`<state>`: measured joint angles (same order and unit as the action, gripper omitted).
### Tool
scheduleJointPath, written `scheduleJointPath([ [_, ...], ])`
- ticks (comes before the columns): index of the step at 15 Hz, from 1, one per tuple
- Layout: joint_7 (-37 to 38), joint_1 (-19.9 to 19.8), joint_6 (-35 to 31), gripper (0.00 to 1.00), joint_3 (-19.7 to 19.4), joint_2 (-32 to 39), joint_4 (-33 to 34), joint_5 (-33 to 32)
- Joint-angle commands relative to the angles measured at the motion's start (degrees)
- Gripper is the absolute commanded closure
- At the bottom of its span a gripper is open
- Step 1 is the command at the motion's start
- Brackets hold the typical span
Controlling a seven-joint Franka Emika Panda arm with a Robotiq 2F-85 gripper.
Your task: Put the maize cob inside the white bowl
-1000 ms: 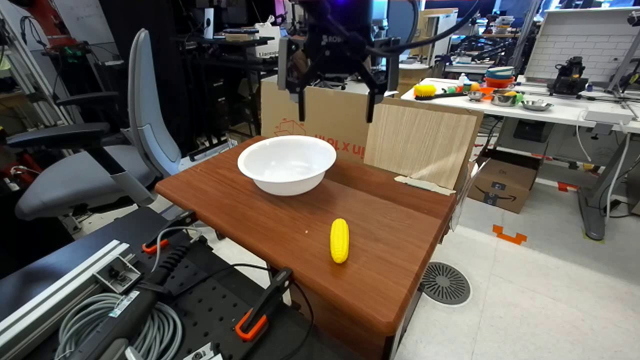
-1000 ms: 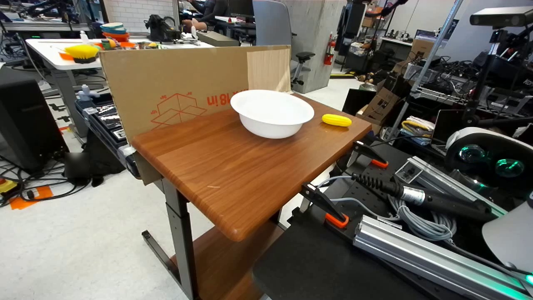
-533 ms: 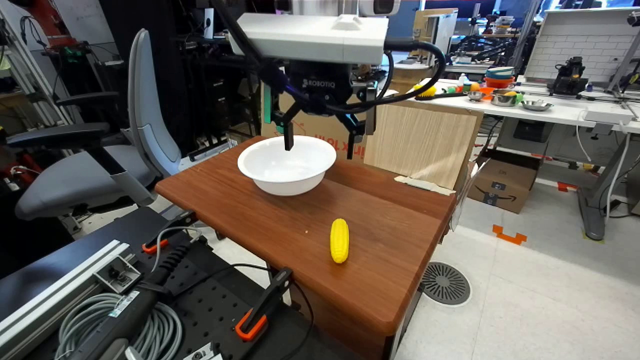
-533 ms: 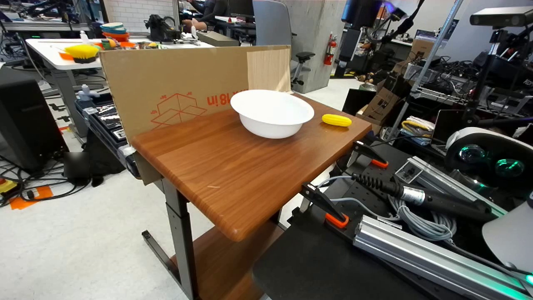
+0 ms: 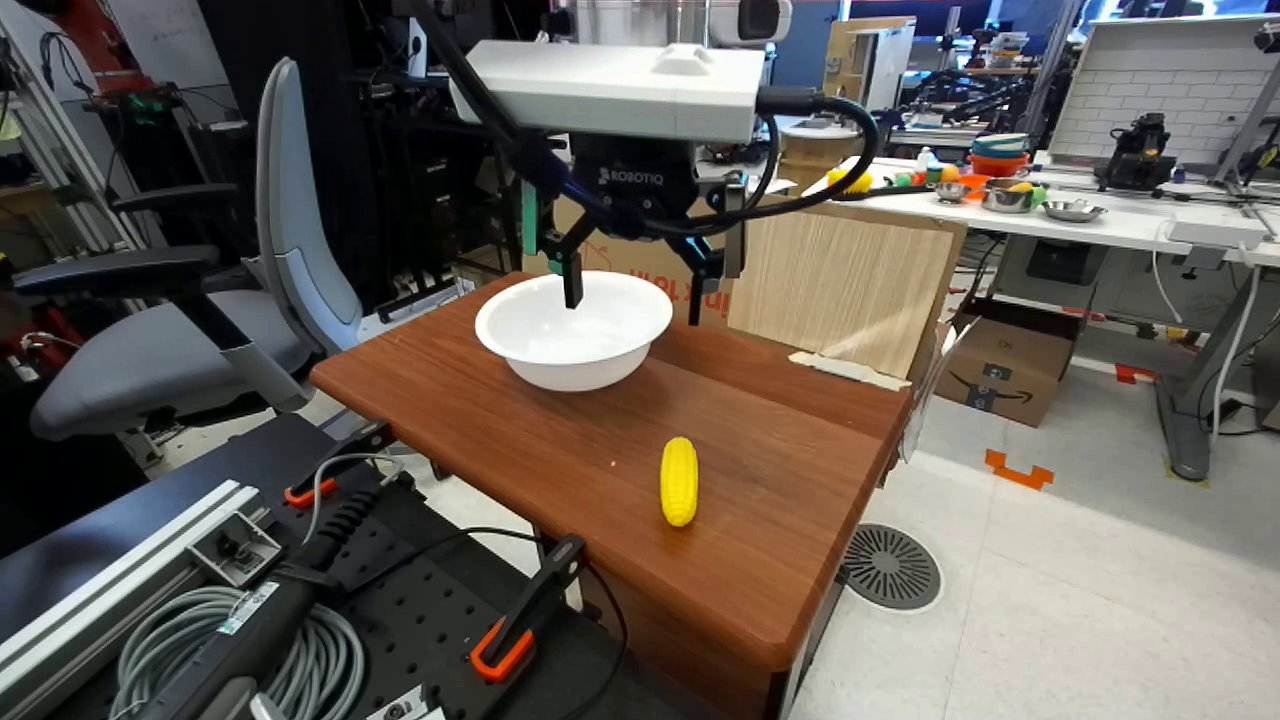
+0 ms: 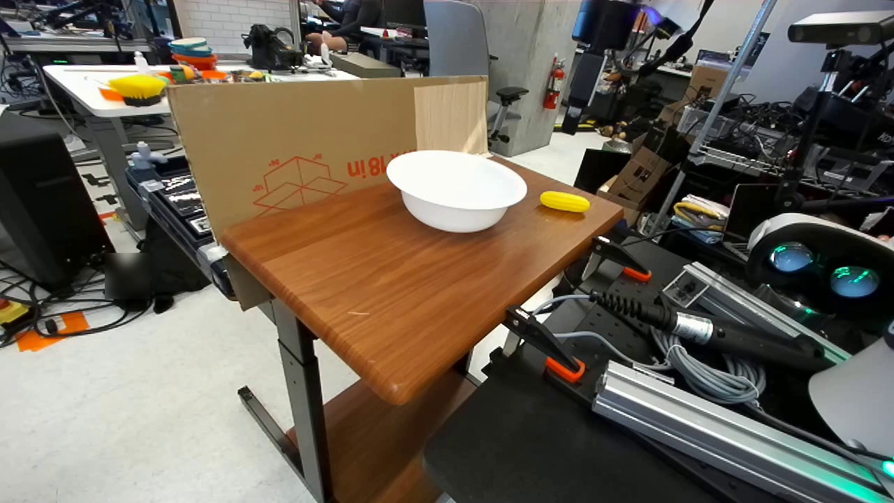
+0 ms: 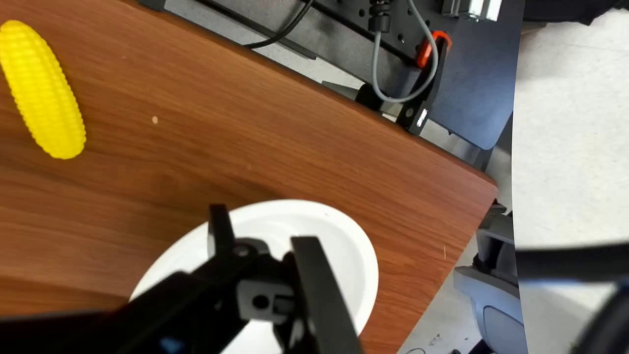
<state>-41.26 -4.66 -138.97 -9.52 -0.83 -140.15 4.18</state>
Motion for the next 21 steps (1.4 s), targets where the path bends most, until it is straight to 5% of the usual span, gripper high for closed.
scheduleJointPath([
  [1,0.4,-0.7,-4.8,0.00,1.1,3.7,-0.1,-1.3],
  [16,4.8,-9.6,0.1,0.00,3.3,28.0,17.0,-0.1],
  [18,5.0,-10.9,2.2,0.26,4.1,29.6,19.2,0.6],
  [21,5.6,-12.3,4.3,0.49,4.8,30.8,21.7,1.0],
])
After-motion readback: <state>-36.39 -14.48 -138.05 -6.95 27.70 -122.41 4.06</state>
